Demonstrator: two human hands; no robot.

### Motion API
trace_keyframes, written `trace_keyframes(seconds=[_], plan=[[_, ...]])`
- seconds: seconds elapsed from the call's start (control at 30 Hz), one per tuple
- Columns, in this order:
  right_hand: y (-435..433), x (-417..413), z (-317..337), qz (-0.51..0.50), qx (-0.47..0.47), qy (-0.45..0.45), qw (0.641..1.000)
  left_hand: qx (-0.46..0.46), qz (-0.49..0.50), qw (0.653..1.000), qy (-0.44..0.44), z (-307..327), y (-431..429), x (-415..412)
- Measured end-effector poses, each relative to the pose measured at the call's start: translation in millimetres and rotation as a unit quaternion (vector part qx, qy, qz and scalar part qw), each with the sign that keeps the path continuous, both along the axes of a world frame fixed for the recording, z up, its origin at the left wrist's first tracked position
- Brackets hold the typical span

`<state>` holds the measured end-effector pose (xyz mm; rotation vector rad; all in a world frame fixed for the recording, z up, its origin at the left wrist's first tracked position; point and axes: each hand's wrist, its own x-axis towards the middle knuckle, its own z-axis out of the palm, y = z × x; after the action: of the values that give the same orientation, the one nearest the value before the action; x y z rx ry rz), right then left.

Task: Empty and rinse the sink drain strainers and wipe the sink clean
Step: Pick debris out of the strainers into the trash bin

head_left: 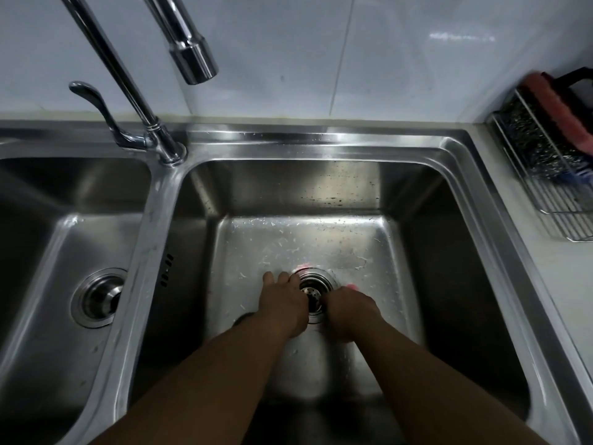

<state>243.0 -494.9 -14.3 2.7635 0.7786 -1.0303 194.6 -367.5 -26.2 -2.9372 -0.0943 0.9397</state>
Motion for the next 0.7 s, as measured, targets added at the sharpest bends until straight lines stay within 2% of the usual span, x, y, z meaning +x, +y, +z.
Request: trace_keyframes(seconds=[0.27,0.5,0.7], plan=[[-2.2,-2.7,5.7,0.001,0.043,-0.024,0.999,-0.027,-0.002,0.998,-0.050,13.1,4.5,-2.5],[-6.8,-4.4,17.8,-0.084,0.123,-0.019,0.989,-0.043,0.012,0.995,-0.086,27.8,6.6,-6.9],[-11.5,-9.8,35.3,-0.154,0.175,-0.032,0.972,-0.076,0.037,0.994,-0.072,56.4,6.9,-9.2]])
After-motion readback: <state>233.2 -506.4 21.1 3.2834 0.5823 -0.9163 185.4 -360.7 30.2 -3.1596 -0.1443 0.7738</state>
